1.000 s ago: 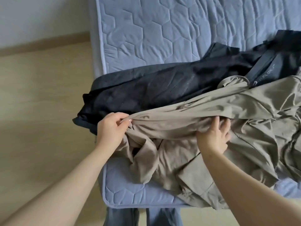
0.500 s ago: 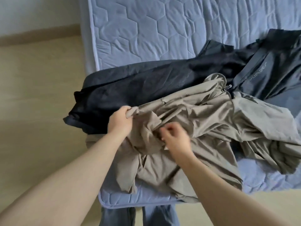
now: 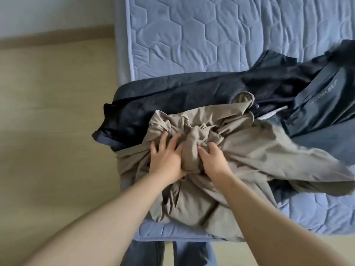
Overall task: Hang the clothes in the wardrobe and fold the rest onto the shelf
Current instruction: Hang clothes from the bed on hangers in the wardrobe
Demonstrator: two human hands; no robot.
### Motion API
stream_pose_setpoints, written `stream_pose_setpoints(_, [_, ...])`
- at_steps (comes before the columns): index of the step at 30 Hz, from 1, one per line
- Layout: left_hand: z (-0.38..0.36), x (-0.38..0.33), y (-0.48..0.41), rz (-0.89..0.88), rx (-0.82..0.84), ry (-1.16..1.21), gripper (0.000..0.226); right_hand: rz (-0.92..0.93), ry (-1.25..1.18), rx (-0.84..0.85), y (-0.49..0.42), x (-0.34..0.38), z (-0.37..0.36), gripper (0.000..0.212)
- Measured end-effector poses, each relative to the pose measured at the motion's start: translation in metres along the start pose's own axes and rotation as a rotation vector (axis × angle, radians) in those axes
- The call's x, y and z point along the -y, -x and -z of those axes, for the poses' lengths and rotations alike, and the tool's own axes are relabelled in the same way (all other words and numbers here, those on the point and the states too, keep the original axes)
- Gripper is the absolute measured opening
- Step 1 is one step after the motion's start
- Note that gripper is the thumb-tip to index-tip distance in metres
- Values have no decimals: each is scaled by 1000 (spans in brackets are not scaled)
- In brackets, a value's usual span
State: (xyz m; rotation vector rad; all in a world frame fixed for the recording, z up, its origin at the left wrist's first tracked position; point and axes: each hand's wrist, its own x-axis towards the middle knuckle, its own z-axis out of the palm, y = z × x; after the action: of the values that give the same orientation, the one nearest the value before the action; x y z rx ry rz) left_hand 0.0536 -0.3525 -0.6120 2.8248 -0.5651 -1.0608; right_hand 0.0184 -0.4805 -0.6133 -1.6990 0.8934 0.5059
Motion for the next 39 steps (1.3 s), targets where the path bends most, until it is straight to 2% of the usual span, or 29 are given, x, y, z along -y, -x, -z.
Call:
stream_pose_setpoints(2, [-2,3,1,7,-10,-60,54,-16,-25,44,11,-6,-3,22])
stream_pose_setpoints(3, [-1,7,1,39,-55,6,39,-26,-46,49,16,-10,0,24])
stream_pose_setpoints(5, [12,13,7,157,-114,334,24,-44,-104,72,27,-13,11,27])
stream_pose_setpoints(8, [35,24,25,319,-163,816,38,-46,-80,183,44,1,16,40])
stream_pose_setpoints(12, [73,36,51,467,-367,1071,41,93,142,166,62,62,4,24])
stream_pose_setpoints(15, [127,46,74,478,-495,1208,42,190,155,140,87,122,-6,20])
stream_pose_setpoints(18, [183,60,106,391,-613,1258,37,274,121,30,122,174,-11,31])
stream_pose_setpoints(21, [231,76,148,254,-622,1185,27,334,82,-69,158,211,-16,36])
stream_pose_setpoints(24, [274,100,197,164,-661,1113,22,419,31,-113,196,250,-28,37])
stream_pose_setpoints(28, [326,131,252,29,-775,1236,20,578,-37,-121,245,315,-46,37])
stream_pose_setpoints(32, [386,159,305,-61,-994,1332,31,762,-121,-47,299,389,-56,33])
stream_pose_setpoints(39, [468,184,396,-99,-1345,1142,34,888,-319,245,386,484,-70,23])
